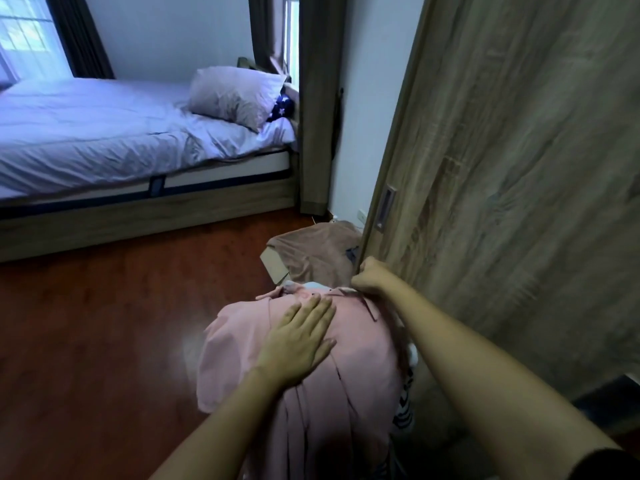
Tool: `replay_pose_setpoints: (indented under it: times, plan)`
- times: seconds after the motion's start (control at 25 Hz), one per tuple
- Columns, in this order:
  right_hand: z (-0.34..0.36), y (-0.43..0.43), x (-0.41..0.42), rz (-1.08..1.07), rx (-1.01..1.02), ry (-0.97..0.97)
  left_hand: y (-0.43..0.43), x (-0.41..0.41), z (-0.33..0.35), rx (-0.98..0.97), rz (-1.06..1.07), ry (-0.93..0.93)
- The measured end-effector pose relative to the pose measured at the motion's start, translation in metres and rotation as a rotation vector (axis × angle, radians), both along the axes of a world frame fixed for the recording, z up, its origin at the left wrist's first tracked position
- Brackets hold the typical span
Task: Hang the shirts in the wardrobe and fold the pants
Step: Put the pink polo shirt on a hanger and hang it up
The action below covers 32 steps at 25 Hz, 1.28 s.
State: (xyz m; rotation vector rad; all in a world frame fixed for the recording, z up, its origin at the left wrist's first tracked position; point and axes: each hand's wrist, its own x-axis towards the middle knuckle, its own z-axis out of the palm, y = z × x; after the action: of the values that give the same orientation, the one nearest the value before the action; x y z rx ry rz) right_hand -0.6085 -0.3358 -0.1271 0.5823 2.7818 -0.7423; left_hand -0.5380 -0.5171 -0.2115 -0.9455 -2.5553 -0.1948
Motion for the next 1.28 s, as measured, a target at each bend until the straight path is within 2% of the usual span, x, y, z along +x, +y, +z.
replay_pose_setpoints:
  times: [0.08,0.16,0.2,0.28,0.36,0.44,0.52,0.56,0.64,0.72,0.8,0.92,1.0,1.12,1.2,1.28]
  plan:
    - [0.006,0.008,0.005,0.005,0.004,0.032,-0.002,0.002,-0.006,0.077,-0.077,0.135]
    - [0.018,0.014,0.018,0.038,-0.106,0.170,-0.007,0.006,-0.013,0.292,-0.178,0.242]
    - [0.025,0.015,0.029,0.080,-0.149,0.259,-0.008,0.007,-0.010,0.436,-0.164,0.246]
    - [0.042,0.017,0.055,0.193,-0.176,0.401,-0.002,0.007,0.018,0.699,0.001,0.158]
    - [0.059,0.014,0.082,0.270,-0.185,0.498,0.008,0.000,0.065,0.821,0.106,-0.064]
    - [0.081,0.009,0.107,0.295,-0.258,0.583,0.014,-0.012,0.107,0.698,-0.028,-0.398]
    - [0.106,0.004,0.131,0.286,-0.366,0.644,0.019,-0.018,0.133,0.420,-0.164,-0.548]
    - [0.120,0.004,0.146,0.294,-0.362,0.693,0.024,-0.016,0.141,0.306,-0.201,-0.533]
    - [0.144,0.012,0.178,0.336,-0.261,0.796,0.032,0.002,0.155,0.242,-0.188,-0.455]
    - [0.163,0.028,0.212,0.394,-0.129,0.851,0.039,0.028,0.166,0.259,-0.169,-0.229]
    - [0.177,0.041,0.249,0.424,-0.041,0.837,0.039,0.047,0.183,0.185,-0.181,-0.028]
    - [0.194,0.061,0.300,0.415,0.101,0.788,0.044,0.077,0.217,0.153,-0.392,-0.100]
    - [0.202,0.074,0.334,0.455,0.349,0.715,0.056,0.112,0.245,0.210,-0.510,-0.069]
    - [0.200,0.088,0.380,0.475,0.669,0.637,0.075,0.171,0.276,0.298,-0.542,-0.036]
    - [0.198,0.092,0.406,0.326,0.729,0.549,0.088,0.199,0.279,0.292,-0.523,-0.030]
    - [0.199,0.099,0.437,0.272,0.773,0.480,0.102,0.222,0.272,0.267,-0.516,-0.034]
